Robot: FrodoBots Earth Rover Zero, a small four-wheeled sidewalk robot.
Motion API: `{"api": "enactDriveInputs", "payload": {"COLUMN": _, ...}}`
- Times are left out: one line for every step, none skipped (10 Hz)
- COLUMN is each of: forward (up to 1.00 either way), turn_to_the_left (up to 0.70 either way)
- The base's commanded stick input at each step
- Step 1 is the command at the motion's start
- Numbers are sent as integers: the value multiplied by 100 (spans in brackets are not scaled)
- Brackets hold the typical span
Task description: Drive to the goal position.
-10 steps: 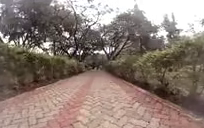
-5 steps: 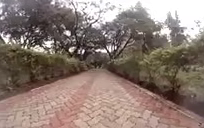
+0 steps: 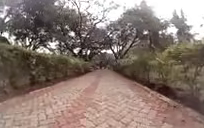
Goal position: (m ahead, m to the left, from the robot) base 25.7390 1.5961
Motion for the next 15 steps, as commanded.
{"api": "enactDriveInputs", "payload": {"forward": 70, "turn_to_the_left": 0}}
{"api": "enactDriveInputs", "payload": {"forward": 70, "turn_to_the_left": 0}}
{"api": "enactDriveInputs", "payload": {"forward": 70, "turn_to_the_left": 0}}
{"api": "enactDriveInputs", "payload": {"forward": 70, "turn_to_the_left": 0}}
{"api": "enactDriveInputs", "payload": {"forward": 70, "turn_to_the_left": 0}}
{"api": "enactDriveInputs", "payload": {"forward": 70, "turn_to_the_left": 0}}
{"api": "enactDriveInputs", "payload": {"forward": 70, "turn_to_the_left": 0}}
{"api": "enactDriveInputs", "payload": {"forward": 70, "turn_to_the_left": 0}}
{"api": "enactDriveInputs", "payload": {"forward": 70, "turn_to_the_left": 0}}
{"api": "enactDriveInputs", "payload": {"forward": 70, "turn_to_the_left": 0}}
{"api": "enactDriveInputs", "payload": {"forward": 70, "turn_to_the_left": 0}}
{"api": "enactDriveInputs", "payload": {"forward": 70, "turn_to_the_left": 0}}
{"api": "enactDriveInputs", "payload": {"forward": 70, "turn_to_the_left": 0}}
{"api": "enactDriveInputs", "payload": {"forward": 70, "turn_to_the_left": 0}}
{"api": "enactDriveInputs", "payload": {"forward": 70, "turn_to_the_left": 0}}
